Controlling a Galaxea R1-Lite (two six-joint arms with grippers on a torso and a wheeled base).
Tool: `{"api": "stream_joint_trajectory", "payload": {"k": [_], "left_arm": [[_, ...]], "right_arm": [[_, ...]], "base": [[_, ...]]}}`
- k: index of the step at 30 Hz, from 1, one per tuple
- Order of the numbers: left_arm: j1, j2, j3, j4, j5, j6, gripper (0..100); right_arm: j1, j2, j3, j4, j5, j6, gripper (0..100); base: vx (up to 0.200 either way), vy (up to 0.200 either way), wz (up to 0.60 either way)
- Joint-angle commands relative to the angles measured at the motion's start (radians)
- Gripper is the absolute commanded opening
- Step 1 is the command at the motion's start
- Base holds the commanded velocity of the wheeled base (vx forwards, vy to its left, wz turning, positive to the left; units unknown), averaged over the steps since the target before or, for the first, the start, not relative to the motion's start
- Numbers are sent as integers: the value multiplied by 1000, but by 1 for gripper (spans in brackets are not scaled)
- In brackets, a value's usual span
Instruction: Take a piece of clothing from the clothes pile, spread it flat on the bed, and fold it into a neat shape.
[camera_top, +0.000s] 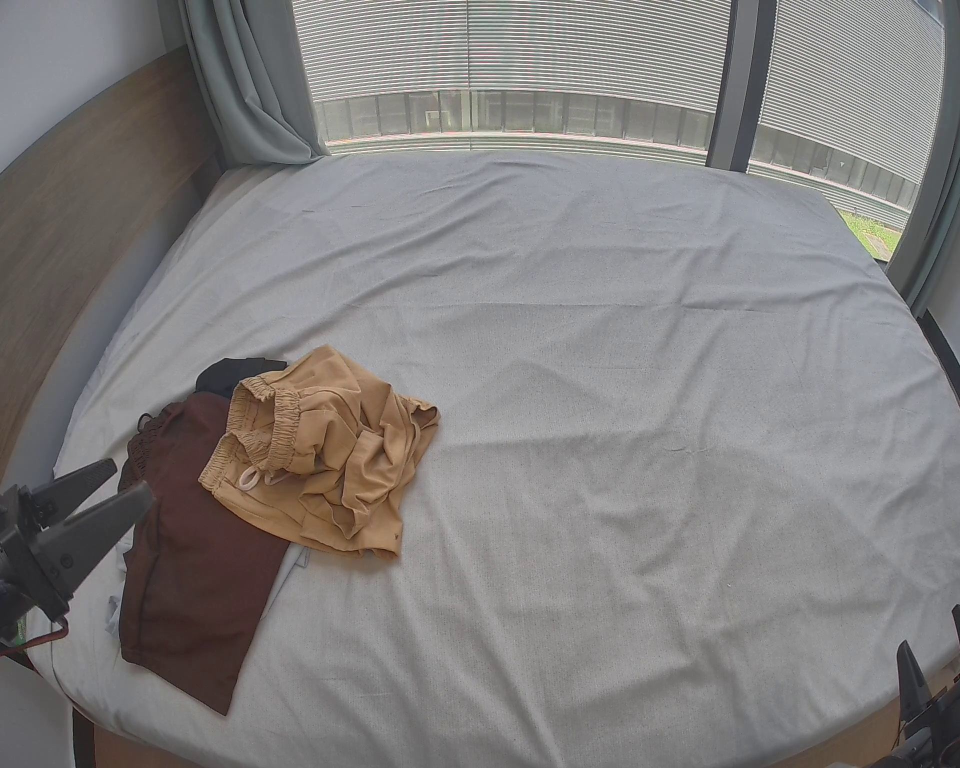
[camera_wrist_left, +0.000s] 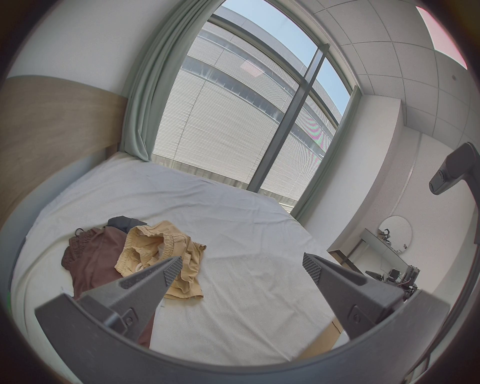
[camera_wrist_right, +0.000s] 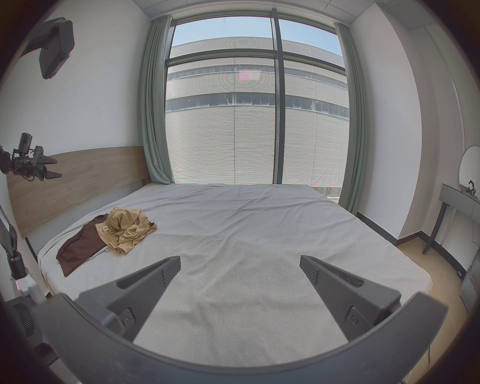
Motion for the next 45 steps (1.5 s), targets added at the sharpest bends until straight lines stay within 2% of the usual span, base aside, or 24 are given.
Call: {"api": "stream_joint_trajectory", "payload": {"k": [1,6,15,32,45], "left_arm": [[64,95,-25,-11,-68,-3,100],[107,158,-48,-15,-99,2,100],[109,255,-53,-90,-102,-3,100],[109,560,-109,-342,-107,-3,100],[109,686,-186,-343,-107,-1,100]], "right_arm": [[0,-16,18,0,0,-2,100],[0,-15,18,0,0,0,100],[0,-16,18,0,0,0,100],[0,-16,18,0,0,0,100],[0,-16,18,0,0,0,100]], "base": [[0,0,0],[0,0,0],[0,0,0],[0,0,0],[0,0,0]]}}
